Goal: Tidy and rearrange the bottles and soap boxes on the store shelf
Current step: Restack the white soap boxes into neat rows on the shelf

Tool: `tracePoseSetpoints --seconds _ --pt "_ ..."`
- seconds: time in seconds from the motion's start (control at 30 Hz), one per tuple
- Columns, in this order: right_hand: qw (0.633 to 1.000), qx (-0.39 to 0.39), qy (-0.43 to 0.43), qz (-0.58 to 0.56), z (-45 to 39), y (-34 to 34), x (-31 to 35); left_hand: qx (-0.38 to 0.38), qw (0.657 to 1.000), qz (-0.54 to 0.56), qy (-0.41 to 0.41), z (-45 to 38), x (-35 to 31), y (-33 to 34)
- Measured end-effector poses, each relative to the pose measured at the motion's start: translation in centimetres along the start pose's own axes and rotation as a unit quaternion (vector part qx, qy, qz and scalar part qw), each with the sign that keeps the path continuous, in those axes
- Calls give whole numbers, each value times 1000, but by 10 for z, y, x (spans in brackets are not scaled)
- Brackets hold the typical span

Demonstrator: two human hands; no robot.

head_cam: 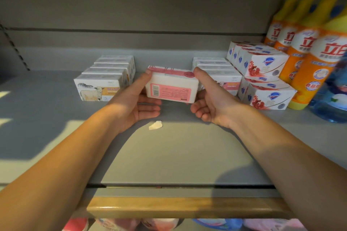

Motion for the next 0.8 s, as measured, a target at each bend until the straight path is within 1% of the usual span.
tracePoseSetpoints --seconds 0.07,0.13,0.23,0.33,0.4,0.43,0.5,0.57,0.6,0.7,0.8 --pt "1000 -9 -12 -7 1 -2 1 0 1000 12 -5 -1 0 -1" --pt "998 -11 -53 -25 2 -4 7 13 1000 22 -2 0 0 -1" --pt "991 19 -114 -66 7 -7 18 53 998 29 5 4 0 5" --pt "988 26 -135 -66 10 -4 17 37 998 55 23 4 -2 5" --pt "984 7 -174 -46 8 0 16 20 997 41 57 3 -5 3" --pt "978 -3 -207 -22 7 0 16 16 996 32 78 3 -5 2" --pt "960 -15 -274 55 6 -2 20 17 993 34 116 3 -6 1" --pt "939 -18 -321 124 9 -1 24 22 986 42 161 5 -9 2" --pt "929 -18 -339 149 11 -1 26 15 981 25 192 6 -12 2" --pt "907 -39 -370 199 16 1 28 -63 951 -91 288 14 -22 0" --pt "891 -80 -388 220 22 0 31 -109 924 -128 343 21 -28 0"
Point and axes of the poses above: each hand's wrist, its own z-axis away from the middle knuckle, its own y-axis out of the palm, x = y × z, the point moved 4 cm from there along -z, towards the middle knuckle, and after that the axes turned 8 degrees about -z, right-handed, at the moved point
